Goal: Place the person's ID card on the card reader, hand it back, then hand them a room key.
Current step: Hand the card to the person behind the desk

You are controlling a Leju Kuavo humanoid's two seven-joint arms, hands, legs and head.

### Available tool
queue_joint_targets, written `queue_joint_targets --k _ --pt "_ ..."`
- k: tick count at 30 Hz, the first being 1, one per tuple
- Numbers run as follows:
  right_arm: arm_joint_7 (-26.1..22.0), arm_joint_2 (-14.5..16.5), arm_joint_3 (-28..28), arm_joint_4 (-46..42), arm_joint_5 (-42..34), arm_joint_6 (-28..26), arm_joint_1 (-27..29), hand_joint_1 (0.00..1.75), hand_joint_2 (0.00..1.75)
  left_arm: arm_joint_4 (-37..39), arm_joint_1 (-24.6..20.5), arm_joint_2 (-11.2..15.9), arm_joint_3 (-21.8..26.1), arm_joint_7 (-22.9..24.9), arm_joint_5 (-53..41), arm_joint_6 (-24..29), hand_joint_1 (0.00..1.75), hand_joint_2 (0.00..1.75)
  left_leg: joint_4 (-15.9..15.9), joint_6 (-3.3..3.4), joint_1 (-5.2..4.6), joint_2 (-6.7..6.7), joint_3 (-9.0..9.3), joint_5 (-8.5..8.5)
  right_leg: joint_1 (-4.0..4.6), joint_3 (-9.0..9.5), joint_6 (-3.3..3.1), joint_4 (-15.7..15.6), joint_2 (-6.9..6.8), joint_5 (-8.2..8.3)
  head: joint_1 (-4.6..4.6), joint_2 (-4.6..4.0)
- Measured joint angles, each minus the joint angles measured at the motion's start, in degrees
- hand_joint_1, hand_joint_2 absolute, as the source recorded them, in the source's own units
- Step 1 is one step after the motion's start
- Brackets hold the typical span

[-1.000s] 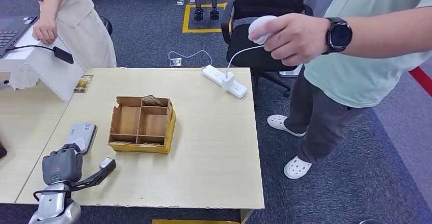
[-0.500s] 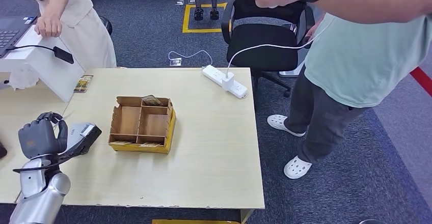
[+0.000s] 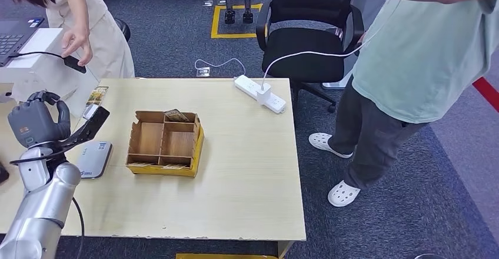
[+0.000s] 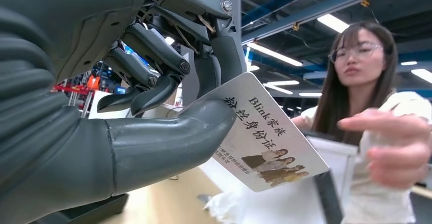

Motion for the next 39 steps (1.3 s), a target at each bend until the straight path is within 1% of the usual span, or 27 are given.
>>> queue_joint_targets --k 3,6,14,18,24,26,28,31,34,37,39 --pt "0.1 0.0 0.2 0.0 0.1 0.1 -0.1 0.00 1.75 1.5 -3.3 -0.1 -0.5 0.1 -0.1 0.2 1.75 1.75 0.0 0.01 -0.01 0.01 -0.01 0.01 0.00 -0.01 0.01 0.0 0.02 0.02 0.00 0.00" --pt "0.1 0.0 0.3 0.0 0.2 0.1 0.0 0.00 1.75 2.3 -5.4 0.0 -1.0 0.1 -0.2 0.4 1.75 1.75 0.0 0.01 -0.01 0.01 -0.01 0.01 0.00 -0.02 0.01 0.0 0.04 0.02 0.01 0.00" --pt "0.1 0.0 0.6 0.0 0.1 0.1 0.0 0.00 1.75 3.0 -8.4 0.1 -1.9 0.1 -0.7 -0.1 1.75 1.75 0.0 0.01 -0.01 0.02 -0.05 0.01 0.00 -0.07 0.01 0.0 0.05 0.02 0.01 0.00" --pt "0.0 0.0 0.6 0.0 0.0 0.2 0.0 0.00 1.75 3.1 -8.9 0.2 -2.6 0.1 -0.6 -1.1 0.00 1.75 0.0 0.01 -0.01 0.02 -0.06 0.01 0.00 -0.07 0.01 0.0 0.06 0.02 0.01 0.00" --pt "-0.2 0.0 0.7 0.0 -0.2 0.3 -0.1 0.00 1.75 3.1 -9.3 0.8 -3.4 0.0 1.2 -3.7 0.00 1.75 0.0 0.01 -0.01 0.05 -0.06 0.01 0.00 -0.08 0.01 0.0 0.09 0.03 0.00 0.00" --pt "-0.2 0.0 0.7 0.0 -0.3 0.2 -0.1 0.00 1.75 3.1 -9.4 1.1 -3.8 0.0 2.5 -5.7 0.00 1.75 0.0 0.01 -0.01 0.04 -0.06 0.01 0.00 -0.08 0.01 0.0 0.09 0.03 0.00 0.00" --pt "-0.2 0.0 0.7 0.0 -0.4 0.2 -0.1 0.00 1.75 3.0 -9.5 1.4 -4.2 -0.2 5.1 -10.0 0.00 1.75 0.0 0.01 -0.01 0.04 -0.06 0.01 0.00 -0.08 0.01 0.0 0.09 0.03 0.01 0.00" --pt "-0.2 0.0 0.6 0.0 -0.7 0.2 0.0 0.00 1.75 2.4 -9.4 1.8 -5.0 -0.6 10.2 -18.3 0.00 1.75 0.0 0.01 0.00 0.04 -0.07 0.01 0.00 -0.08 0.01 0.0 0.10 0.03 0.01 0.00" --pt "-0.4 0.0 0.6 0.0 -1.0 0.1 0.0 0.00 1.75 0.9 -9.2 2.9 -6.1 -1.0 14.3 -25.4 0.00 1.75 0.0 0.01 0.00 0.07 -0.08 0.01 0.00 -0.09 0.01 0.0 0.11 0.04 0.01 0.00" --pt "-0.6 0.0 0.6 0.0 -1.3 0.0 0.2 0.00 1.75 -1.7 -8.8 5.1 -7.4 -1.7 18.5 -33.4 0.00 1.75 0.0 0.00 0.00 0.09 -0.10 0.01 0.00 -0.12 0.01 0.0 0.14 0.04 0.01 0.00" --pt "-0.9 0.0 0.6 0.0 -1.6 0.0 0.3 0.00 1.75 -4.0 -8.2 7.5 -8.5 -3.3 21.9 -39.7 0.00 1.75 0.0 0.00 0.01 0.13 -0.13 0.01 0.01 -0.15 0.01 0.0 0.19 0.04 0.01 0.00"
